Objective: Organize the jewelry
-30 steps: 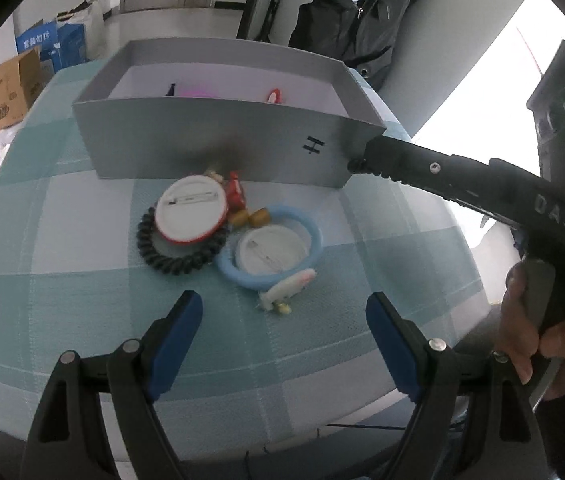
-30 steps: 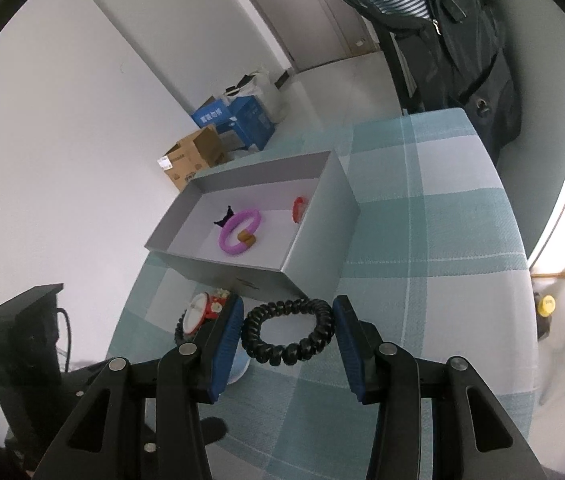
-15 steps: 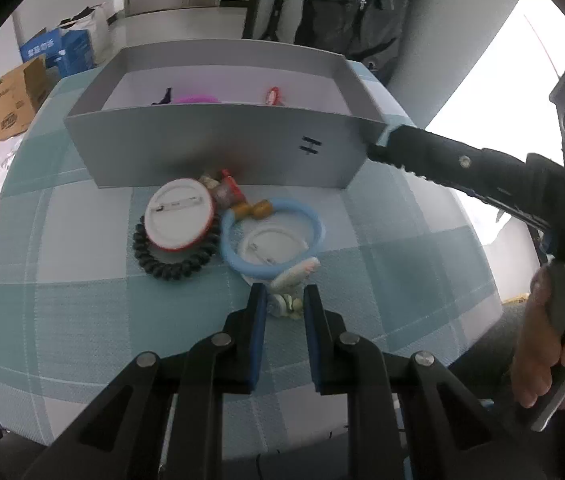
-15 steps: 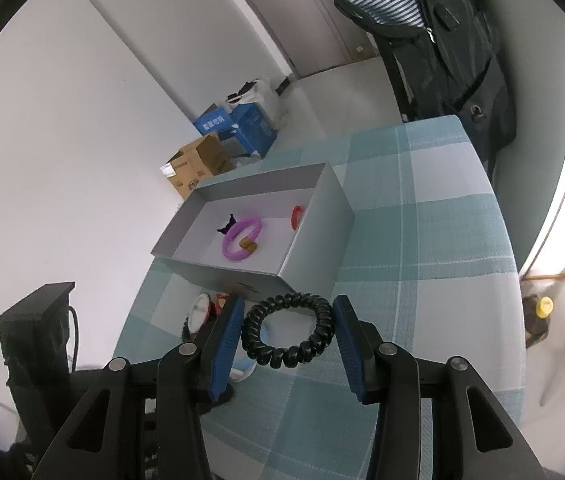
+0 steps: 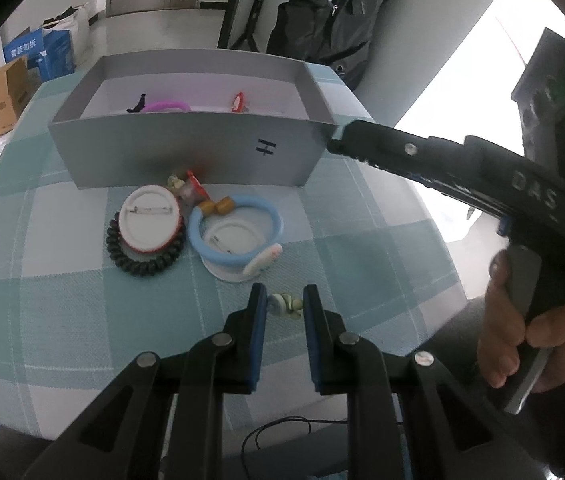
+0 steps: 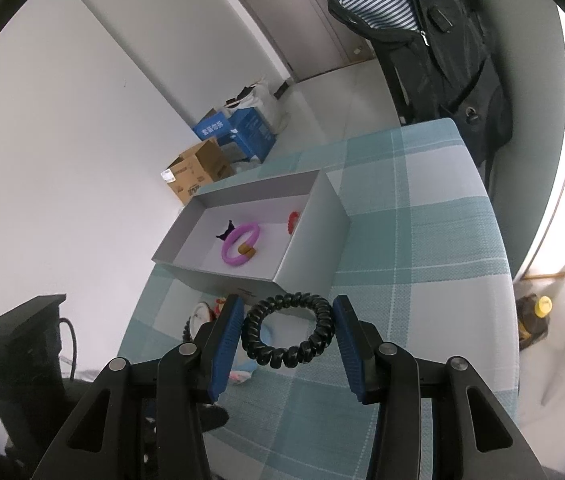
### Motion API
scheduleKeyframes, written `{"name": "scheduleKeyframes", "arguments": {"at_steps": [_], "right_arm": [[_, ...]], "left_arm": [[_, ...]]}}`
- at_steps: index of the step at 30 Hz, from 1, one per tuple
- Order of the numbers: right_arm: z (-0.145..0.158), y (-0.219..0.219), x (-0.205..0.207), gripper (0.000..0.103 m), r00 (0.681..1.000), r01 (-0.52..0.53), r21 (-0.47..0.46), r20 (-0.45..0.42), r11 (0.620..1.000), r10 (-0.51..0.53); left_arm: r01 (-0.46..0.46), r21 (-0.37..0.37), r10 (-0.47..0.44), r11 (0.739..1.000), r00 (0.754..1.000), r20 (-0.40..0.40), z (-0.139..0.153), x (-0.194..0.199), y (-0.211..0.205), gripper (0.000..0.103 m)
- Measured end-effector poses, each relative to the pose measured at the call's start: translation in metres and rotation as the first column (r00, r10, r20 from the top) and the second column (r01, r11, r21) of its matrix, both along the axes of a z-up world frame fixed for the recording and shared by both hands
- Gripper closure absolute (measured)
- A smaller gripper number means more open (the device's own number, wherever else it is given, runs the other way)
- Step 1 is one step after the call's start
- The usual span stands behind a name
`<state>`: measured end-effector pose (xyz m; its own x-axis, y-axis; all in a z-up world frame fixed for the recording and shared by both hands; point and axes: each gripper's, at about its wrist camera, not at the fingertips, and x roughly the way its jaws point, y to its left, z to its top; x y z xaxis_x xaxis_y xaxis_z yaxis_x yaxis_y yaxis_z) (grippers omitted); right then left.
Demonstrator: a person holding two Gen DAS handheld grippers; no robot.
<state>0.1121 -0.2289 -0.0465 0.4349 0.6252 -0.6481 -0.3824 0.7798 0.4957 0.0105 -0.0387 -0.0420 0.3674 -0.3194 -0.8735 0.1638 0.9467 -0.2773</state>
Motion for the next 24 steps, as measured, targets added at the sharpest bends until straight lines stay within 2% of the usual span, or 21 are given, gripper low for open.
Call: {"name": "scheduleKeyframes", "arguments": {"at_steps": [5, 9, 11, 14, 16, 21, 24], "right_arm": [[0.000, 0.001, 0.000, 0.058, 1.000, -0.001, 0.003, -0.002, 1.000, 0.001], [0.002, -0.002, -0.001, 0.058, 1.000, 0.000, 0.027, -0.006, 1.000, 0.000], [0.005, -0.004, -0.001, 0.058, 1.000, 0.001, 0.046, -0.004, 0.999, -0.001], [0.011, -0.005, -0.001, 0.058, 1.000, 0.001, 0.074, 0.006, 0.997, -0.002], [0.016, -0.003, 0.000, 0.058, 1.000, 0.000, 0.086, 0.016, 0.996, -0.001], [0.029, 0.007, 0.004, 0.058, 0.999, -0.020, 0.113, 0.036, 0.993, 0.016], [0.038, 0.019, 0.010, 0.058, 0.998, -0.042, 0.083, 0.053, 0.996, 0.038]], "left_arm": [[-0.007, -0.066, 0.010, 0.998, 0.999, 0.033, 0.014, 0.002, 0.007, 0.089], [-0.037, -0.182, 0.055, 0.983, 0.994, 0.096, 0.042, 0.008, 0.028, 0.089], [-0.051, -0.245, 0.081, 0.968, 0.990, 0.114, 0.053, 0.015, 0.040, 0.089], [-0.078, -0.357, 0.123, 0.931, 0.987, 0.104, 0.059, 0.029, 0.060, 0.089], [-0.096, -0.398, 0.143, 0.912, 0.986, 0.090, 0.060, 0.041, 0.070, 0.089], [-0.108, -0.438, 0.165, 0.892, 0.982, 0.095, 0.064, 0.067, 0.082, 0.089], [-0.114, -0.465, 0.178, 0.878, 0.979, 0.096, 0.065, 0.075, 0.089, 0.089]]}}
